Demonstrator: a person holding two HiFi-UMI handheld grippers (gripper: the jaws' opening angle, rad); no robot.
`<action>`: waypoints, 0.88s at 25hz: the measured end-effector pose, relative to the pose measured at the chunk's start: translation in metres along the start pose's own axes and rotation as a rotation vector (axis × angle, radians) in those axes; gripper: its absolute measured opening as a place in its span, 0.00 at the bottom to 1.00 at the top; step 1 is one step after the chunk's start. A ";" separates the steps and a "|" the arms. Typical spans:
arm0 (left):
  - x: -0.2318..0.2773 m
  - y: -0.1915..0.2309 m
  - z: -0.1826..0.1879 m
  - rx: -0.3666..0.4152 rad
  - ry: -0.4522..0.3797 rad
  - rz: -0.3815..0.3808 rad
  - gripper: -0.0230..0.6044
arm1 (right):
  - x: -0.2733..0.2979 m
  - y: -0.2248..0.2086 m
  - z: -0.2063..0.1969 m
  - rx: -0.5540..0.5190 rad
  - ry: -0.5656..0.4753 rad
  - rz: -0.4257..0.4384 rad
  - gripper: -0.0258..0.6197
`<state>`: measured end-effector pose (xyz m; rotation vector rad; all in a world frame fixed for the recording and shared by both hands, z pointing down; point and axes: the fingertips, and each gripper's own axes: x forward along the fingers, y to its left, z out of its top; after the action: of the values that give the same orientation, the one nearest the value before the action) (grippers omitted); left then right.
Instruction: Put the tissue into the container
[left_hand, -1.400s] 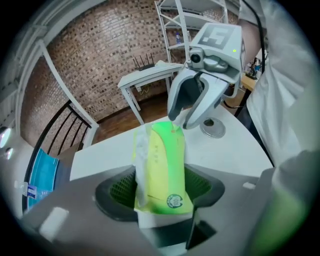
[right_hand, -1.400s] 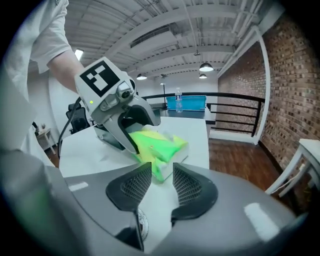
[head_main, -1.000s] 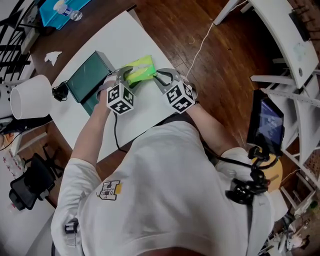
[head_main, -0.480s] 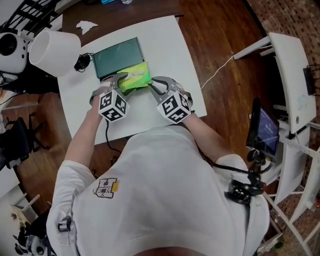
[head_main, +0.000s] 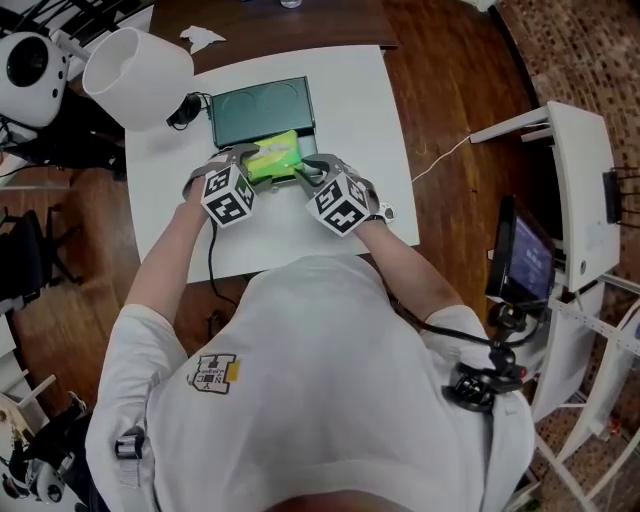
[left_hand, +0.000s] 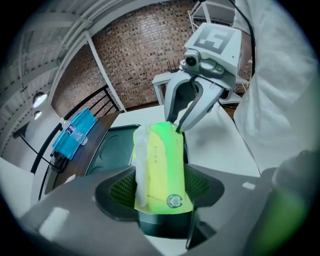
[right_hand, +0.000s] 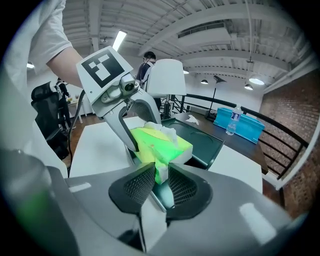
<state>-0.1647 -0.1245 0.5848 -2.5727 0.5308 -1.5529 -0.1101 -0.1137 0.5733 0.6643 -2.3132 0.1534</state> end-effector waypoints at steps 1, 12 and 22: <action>0.002 0.000 -0.002 0.001 0.003 -0.007 0.46 | 0.002 0.000 -0.001 0.002 0.010 0.004 0.16; 0.030 -0.004 -0.022 0.004 0.054 -0.076 0.47 | 0.031 0.003 -0.022 0.018 0.144 0.048 0.16; 0.040 -0.005 -0.029 -0.037 0.027 -0.157 0.54 | 0.046 -0.002 -0.029 0.007 0.279 0.073 0.15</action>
<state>-0.1720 -0.1307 0.6339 -2.6835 0.3710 -1.6420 -0.1196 -0.1263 0.6259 0.5256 -2.0690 0.2704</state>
